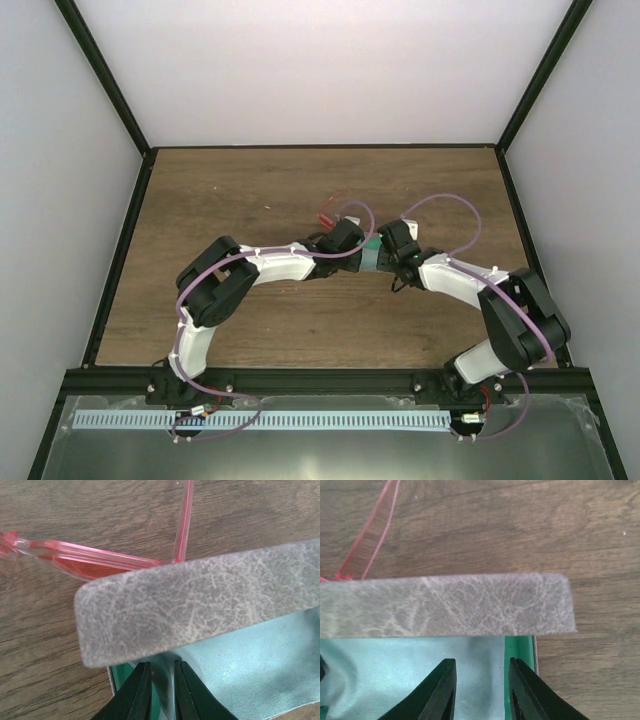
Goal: Organize the sunglasses
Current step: Place the glasses cleaning cloth in the sunglasses case, then adjust the glasses cleaning cloth in the sunglasses case.
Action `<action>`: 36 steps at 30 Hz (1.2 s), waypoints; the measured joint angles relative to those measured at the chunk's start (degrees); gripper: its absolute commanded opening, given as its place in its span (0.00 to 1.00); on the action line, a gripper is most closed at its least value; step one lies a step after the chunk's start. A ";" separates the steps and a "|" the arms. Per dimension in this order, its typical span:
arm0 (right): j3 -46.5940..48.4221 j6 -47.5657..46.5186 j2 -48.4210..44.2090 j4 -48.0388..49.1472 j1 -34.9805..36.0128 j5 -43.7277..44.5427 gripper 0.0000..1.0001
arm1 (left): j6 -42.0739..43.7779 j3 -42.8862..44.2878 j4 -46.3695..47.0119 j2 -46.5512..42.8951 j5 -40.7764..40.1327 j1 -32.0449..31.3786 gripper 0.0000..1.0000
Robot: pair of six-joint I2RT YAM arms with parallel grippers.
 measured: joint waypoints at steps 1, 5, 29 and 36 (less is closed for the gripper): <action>0.00 -0.07 -0.52 0.02 0.00 0.00 0.31 | 0.00 0.00 -0.09 0.00 0.00 0.00 0.16; 0.00 -0.11 -2.78 0.17 0.00 -0.24 0.29 | 0.07 0.00 -0.20 0.00 -0.26 0.00 0.27; -0.13 0.98 3.80 6.23 -0.04 -7.08 0.01 | -0.28 -1.66 -0.42 -3.04 -4.92 0.00 0.61; -0.11 3.15 5.35 4.48 -0.04 -3.65 0.01 | -0.26 -2.82 -1.07 -3.74 -8.48 0.00 0.61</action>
